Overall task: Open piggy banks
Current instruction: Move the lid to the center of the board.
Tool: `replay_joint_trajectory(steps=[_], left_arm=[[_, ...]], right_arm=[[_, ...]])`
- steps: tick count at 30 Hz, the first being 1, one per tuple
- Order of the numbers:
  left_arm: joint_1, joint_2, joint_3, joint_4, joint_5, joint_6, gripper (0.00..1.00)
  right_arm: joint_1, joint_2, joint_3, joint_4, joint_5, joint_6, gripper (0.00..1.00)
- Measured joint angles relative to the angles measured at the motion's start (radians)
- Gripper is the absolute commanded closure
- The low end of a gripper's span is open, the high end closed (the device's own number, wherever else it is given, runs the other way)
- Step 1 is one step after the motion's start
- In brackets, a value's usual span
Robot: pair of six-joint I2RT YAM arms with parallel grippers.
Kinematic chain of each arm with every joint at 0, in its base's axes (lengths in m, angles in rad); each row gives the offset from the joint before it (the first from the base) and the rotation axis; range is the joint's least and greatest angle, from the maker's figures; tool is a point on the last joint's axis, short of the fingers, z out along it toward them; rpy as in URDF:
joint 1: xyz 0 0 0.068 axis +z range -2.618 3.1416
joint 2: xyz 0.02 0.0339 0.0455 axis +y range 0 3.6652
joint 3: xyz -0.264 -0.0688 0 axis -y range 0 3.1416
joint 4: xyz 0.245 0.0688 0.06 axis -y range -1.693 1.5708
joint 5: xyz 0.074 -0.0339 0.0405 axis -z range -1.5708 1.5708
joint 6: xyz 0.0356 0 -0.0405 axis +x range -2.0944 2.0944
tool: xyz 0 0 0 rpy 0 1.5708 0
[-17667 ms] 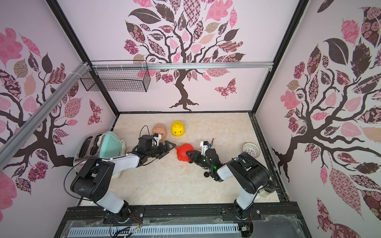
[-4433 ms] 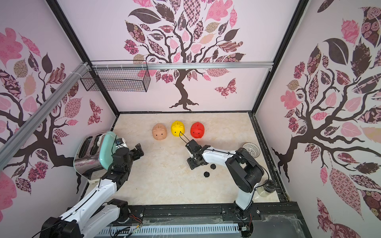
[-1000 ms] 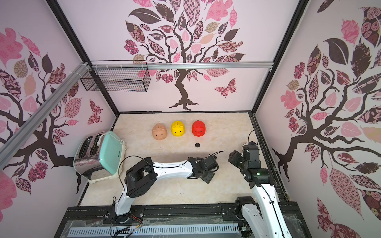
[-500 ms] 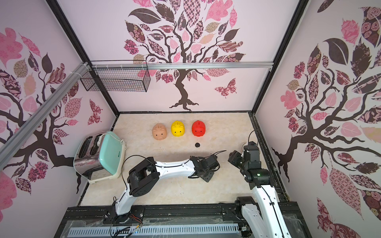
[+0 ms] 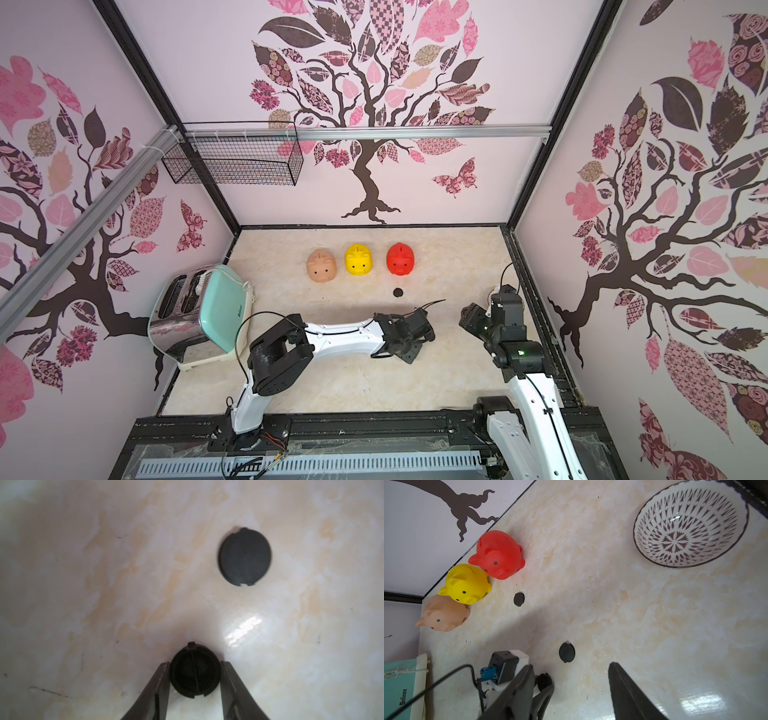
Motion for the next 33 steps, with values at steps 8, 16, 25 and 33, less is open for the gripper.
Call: replay_joint_trajectory(steps=[8,16,25,33], left_arm=[[0.173,-0.045,-0.074,0.036,-0.007,0.000,0.58],[0.426,-0.057,-0.101,0.065,-0.031,-0.001,0.58],[0.514,-0.031,-0.063,0.072,-0.021,0.001,0.58],[0.510,0.017,0.006,0.087,0.028,0.013,0.43]], right_arm=[[0.017,0.021,-0.009,0.024,-0.058,-0.022,0.37],[0.327,0.042,-0.018,0.080,-0.008,-0.007,0.36],[0.386,0.045,-0.029,0.121,0.042,0.013,0.36],[0.386,0.080,-0.057,0.121,0.076,0.016,0.36]])
